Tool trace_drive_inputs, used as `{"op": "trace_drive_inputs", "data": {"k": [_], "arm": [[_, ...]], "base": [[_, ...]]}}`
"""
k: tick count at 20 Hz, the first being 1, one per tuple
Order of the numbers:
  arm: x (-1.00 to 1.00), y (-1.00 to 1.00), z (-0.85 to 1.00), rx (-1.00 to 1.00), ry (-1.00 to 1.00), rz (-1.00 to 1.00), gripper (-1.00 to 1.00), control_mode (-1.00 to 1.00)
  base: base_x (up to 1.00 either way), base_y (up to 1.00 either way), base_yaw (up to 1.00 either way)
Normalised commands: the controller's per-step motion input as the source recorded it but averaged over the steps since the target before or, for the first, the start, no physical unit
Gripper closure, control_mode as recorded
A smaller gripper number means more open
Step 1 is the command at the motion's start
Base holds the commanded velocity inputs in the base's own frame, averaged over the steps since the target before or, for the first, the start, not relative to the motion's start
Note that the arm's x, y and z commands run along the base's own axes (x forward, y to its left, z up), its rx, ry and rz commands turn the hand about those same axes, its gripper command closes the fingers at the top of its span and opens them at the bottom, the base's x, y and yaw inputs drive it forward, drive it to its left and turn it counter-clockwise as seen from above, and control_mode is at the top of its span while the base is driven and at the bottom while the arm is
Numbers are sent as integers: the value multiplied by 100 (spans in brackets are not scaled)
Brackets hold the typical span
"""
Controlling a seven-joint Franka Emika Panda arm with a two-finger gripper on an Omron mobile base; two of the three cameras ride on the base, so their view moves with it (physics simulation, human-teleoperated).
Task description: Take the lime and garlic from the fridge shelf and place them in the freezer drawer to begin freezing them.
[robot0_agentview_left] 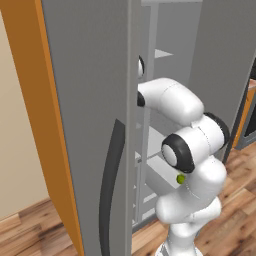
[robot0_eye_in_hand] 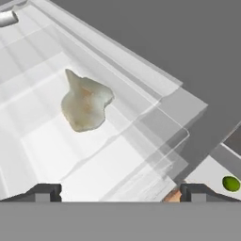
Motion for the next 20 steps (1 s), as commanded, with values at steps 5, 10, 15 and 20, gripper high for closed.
{"op": "trace_drive_inputs", "data": {"k": [5,10,15,20], "arm": [[30,2,-12,0,-1,5,-100,-100],[41,5,-17,0,-4,2,-100,-100],[41,16,-23,0,0,0,-100,-100],[41,23,-17,0,0,0,-100,-100]], "base": [[0,0,0],[0,0,0],[0,0,0],[0,0,0]]}}
